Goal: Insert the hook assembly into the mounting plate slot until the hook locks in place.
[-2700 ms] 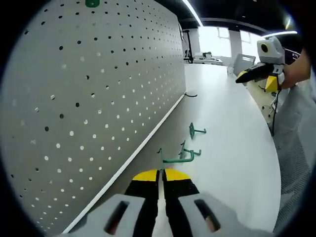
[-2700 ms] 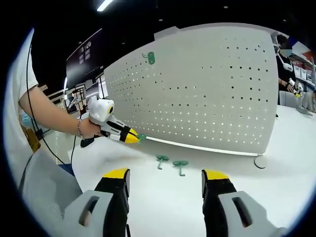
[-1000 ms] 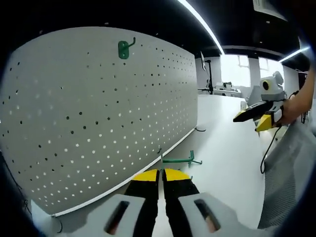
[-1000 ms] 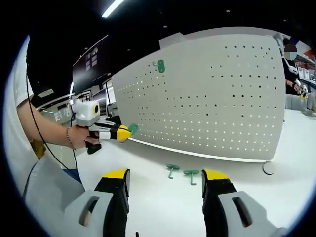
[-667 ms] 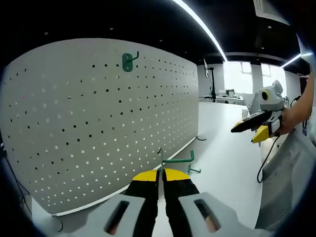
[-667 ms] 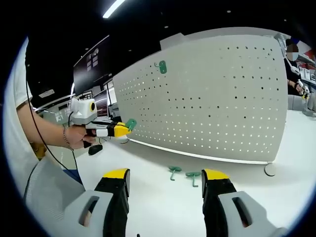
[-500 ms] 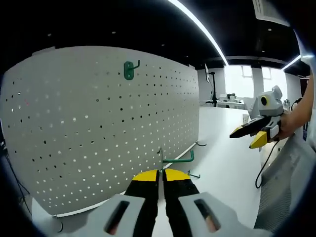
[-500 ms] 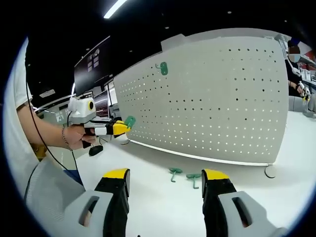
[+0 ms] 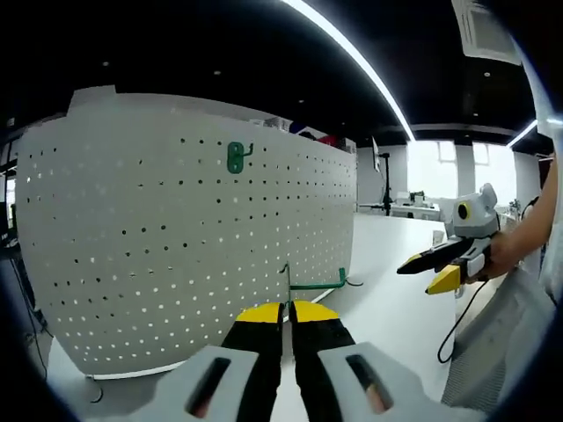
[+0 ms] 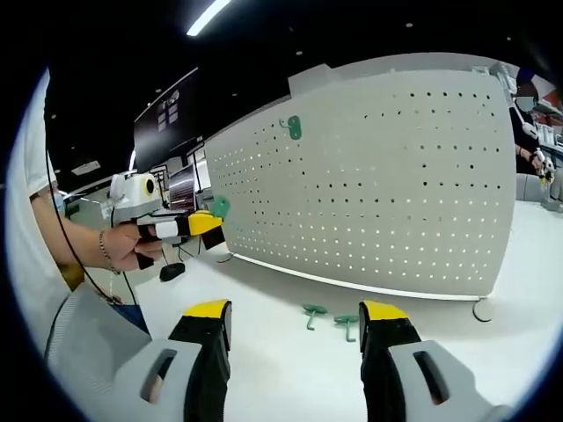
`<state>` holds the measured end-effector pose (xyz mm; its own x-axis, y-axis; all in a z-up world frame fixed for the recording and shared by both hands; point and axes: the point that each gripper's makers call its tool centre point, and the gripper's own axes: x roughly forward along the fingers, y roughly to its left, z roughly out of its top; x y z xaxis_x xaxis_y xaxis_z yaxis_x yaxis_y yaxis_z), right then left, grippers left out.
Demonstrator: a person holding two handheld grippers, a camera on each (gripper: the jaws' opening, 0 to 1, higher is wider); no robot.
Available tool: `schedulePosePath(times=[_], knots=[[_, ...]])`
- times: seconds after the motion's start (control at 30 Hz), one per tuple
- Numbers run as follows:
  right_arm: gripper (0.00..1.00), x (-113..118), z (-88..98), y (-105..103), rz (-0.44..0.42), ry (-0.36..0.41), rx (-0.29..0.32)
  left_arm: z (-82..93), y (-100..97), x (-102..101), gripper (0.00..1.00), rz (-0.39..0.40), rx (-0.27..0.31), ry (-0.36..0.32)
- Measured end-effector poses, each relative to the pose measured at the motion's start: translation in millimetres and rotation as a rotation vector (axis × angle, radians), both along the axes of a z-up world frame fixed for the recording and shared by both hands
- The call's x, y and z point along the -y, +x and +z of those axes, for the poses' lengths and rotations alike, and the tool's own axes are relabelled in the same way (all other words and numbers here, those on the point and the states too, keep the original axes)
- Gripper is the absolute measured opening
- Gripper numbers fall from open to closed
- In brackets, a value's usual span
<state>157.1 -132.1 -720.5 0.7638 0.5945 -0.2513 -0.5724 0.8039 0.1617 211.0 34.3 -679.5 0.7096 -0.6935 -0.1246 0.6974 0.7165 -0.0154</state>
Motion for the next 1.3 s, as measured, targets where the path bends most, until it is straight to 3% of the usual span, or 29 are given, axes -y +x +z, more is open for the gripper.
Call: schedulePosePath(times=[0.13, 0.5, 0.8, 0.87, 1.07, 1.3], knots=[[0.56, 0, 0.9, 0, 0.001, 0.002, 0.004, 9.8, -4.5, 0, 0.03, 0.012, 0.007, -0.039], [0.56, -1, 2.1, -1, 0.005, 0.009, 0.009, 27.1, -16.0, -1, 0.03, 0.028, 0.042, -0.060], [0.56, -3, 5.1, 0, 0.010, 0.017, 0.018, 23.4, -16.7, -2, 0.03, 0.037, 0.032, -0.060], [0.51, -7, 15.8, -1, 0.026, 0.039, 0.065, 22.4, -16.3, -2, 0.03, 0.039, 0.030, -0.059], [0.51, -20, 50.0, -5, 0.070, 0.153, 0.174, 19.5, -15.8, -4, 0.03, 0.047, 0.021, -0.059], [0.54, -29, 64.9, -6, 0.108, 0.169, 0.199, 16.4, -14.1, -6, 0.03, 0.052, 0.015, -0.057]])
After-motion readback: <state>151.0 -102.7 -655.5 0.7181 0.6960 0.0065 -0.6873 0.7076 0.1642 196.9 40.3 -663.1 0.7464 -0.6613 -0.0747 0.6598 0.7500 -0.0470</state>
